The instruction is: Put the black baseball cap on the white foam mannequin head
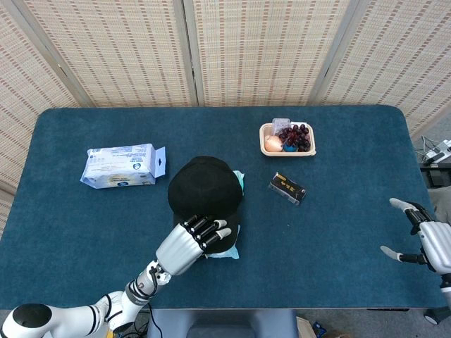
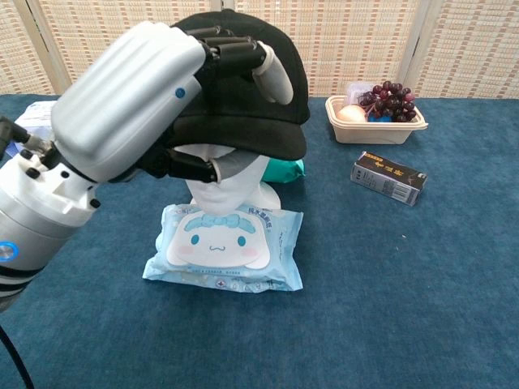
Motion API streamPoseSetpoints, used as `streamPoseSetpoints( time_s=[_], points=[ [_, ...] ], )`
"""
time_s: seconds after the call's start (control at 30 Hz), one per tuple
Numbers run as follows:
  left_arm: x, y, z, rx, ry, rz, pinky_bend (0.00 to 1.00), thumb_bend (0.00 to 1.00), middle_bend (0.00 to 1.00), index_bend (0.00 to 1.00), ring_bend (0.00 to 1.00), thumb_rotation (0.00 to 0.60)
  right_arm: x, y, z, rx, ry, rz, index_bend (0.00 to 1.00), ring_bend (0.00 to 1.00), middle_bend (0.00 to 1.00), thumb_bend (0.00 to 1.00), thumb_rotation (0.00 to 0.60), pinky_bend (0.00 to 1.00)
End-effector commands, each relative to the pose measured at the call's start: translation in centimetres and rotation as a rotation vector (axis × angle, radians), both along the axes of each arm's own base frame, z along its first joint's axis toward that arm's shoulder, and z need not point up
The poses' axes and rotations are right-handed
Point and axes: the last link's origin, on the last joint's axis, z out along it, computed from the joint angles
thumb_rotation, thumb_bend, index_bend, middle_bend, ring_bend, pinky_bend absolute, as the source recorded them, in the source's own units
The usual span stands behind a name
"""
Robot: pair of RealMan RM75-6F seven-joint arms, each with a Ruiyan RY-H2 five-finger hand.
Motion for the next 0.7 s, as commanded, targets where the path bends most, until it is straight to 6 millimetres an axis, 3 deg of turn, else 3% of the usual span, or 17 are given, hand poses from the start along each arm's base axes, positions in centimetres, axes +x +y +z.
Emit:
streamPoseSetpoints(
  time_s=[0.03, 0.4, 0.7],
  points=[
    [-0.5, -0.1, -0.1, -0.008, 0.007, 0.020, 0.48, 0.27, 0.34, 0.29, 0.31, 0.600, 0.0, 0.0, 0.0, 0.001, 0.001, 0.000, 0.16, 0.14, 0.22, 0.00, 0.600, 0.48],
    [-1.9, -0.5, 0.3, -0.039, 0.021, 0.053, 0.39, 0.16, 0.16, 0.15, 0.20, 0.600, 0.1, -0.1, -0.2, 0.005, 0.010, -0.002, 0.16, 0.14, 0.22, 0.00, 0.600, 0.48],
    [-2.9, -1.2, 1.2, -0.036, 0.023, 0.078, 0.35, 0.13, 0.10, 0.11, 0.16, 0.600, 0.1, -0.1, -0.3, 0.007, 0.015, -0.002, 0.16, 0.14, 0.22, 0.00, 0.600, 0.48]
  ],
)
